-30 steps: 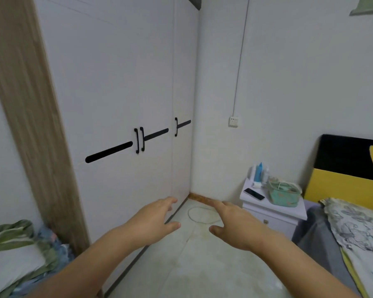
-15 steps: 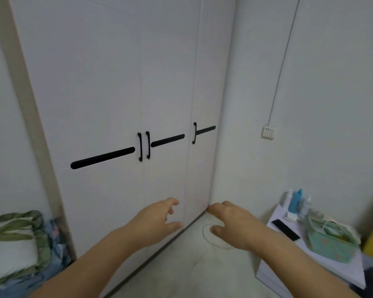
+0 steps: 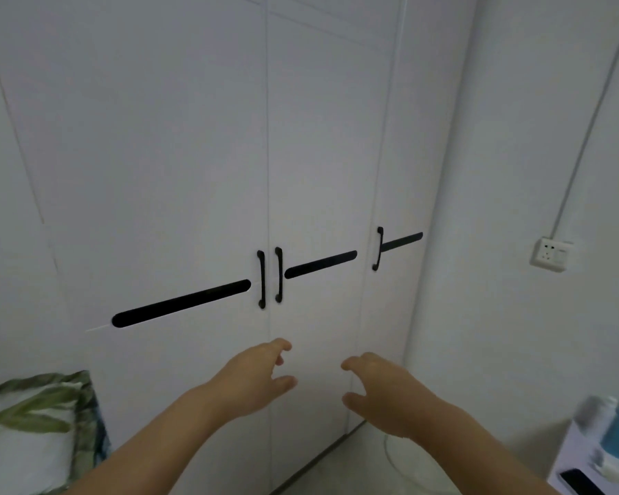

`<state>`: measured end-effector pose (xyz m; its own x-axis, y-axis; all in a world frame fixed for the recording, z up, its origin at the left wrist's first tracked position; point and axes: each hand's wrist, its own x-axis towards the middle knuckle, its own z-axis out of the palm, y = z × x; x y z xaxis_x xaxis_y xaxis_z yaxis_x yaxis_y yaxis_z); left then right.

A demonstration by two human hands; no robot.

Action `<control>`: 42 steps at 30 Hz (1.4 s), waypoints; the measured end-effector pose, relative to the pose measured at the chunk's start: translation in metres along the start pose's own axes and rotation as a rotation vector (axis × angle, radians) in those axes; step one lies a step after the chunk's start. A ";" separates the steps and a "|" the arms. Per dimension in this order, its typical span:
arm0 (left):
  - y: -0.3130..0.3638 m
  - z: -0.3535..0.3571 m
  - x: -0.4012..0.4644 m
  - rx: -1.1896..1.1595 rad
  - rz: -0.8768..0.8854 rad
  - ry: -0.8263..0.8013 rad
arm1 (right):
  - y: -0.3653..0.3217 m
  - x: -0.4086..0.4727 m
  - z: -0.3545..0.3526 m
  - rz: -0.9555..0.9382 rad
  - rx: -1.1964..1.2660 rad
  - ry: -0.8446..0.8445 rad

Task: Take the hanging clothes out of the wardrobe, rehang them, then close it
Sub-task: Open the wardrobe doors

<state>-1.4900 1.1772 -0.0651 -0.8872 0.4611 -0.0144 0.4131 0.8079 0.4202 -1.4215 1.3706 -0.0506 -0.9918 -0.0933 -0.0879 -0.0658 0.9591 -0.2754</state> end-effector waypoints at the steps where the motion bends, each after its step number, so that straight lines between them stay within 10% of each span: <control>1: -0.004 -0.003 0.014 0.002 -0.009 0.003 | 0.001 0.015 -0.002 -0.012 0.006 0.009; 31: -0.043 0.001 0.229 -0.223 -0.598 0.444 | 0.071 0.330 -0.009 -0.495 0.021 -0.247; 42: -0.064 0.000 0.261 -0.603 -0.475 0.491 | 0.058 0.365 0.020 -0.459 0.114 -0.276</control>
<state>-1.7484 1.2459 -0.0959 -0.9813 -0.1912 0.0229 -0.0732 0.4805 0.8740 -1.7847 1.3869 -0.1177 -0.7973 -0.5767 -0.1780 -0.4575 0.7699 -0.4450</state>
